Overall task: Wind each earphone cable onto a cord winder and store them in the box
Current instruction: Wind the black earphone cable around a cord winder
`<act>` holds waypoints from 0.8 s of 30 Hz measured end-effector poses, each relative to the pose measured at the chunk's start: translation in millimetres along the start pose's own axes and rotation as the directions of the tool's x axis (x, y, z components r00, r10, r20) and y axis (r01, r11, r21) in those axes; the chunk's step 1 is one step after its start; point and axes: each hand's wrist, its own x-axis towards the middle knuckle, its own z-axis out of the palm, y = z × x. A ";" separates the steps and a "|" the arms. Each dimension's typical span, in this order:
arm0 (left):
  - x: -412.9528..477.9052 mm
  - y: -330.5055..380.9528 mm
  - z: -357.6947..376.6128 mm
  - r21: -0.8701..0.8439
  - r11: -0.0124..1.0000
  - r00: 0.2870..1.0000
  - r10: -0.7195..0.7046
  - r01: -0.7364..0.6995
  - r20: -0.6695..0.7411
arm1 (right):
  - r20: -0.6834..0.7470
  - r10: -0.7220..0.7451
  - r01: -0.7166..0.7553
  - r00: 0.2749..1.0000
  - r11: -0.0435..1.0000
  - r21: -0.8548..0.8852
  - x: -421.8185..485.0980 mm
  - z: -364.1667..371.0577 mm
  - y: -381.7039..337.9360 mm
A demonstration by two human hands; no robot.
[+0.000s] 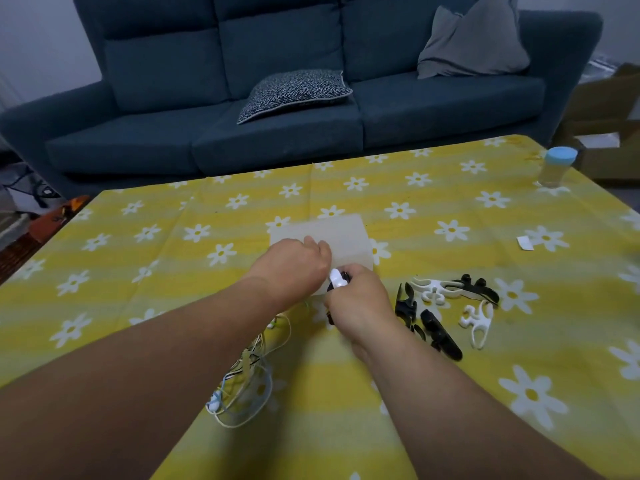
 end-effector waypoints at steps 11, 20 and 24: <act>3.7 -51.8 -24.6 -0.303 0.946 0.985 -0.152 0.120 -0.085 | -0.043 -0.247 0.217 0.968 0.914 -0.342 -7.2 -4.2 -7.3; 24.6 -85.1 -1.2 -0.316 0.910 0.877 -0.367 0.269 -0.310 | 0.083 -0.216 0.229 0.973 0.851 -0.474 -2.6 -3.0 -3.5; 29.0 -86.7 30.2 -0.427 0.834 0.913 -0.405 0.349 -0.044 | 0.071 -0.203 0.212 0.977 0.853 -0.477 -1.7 -1.6 -4.9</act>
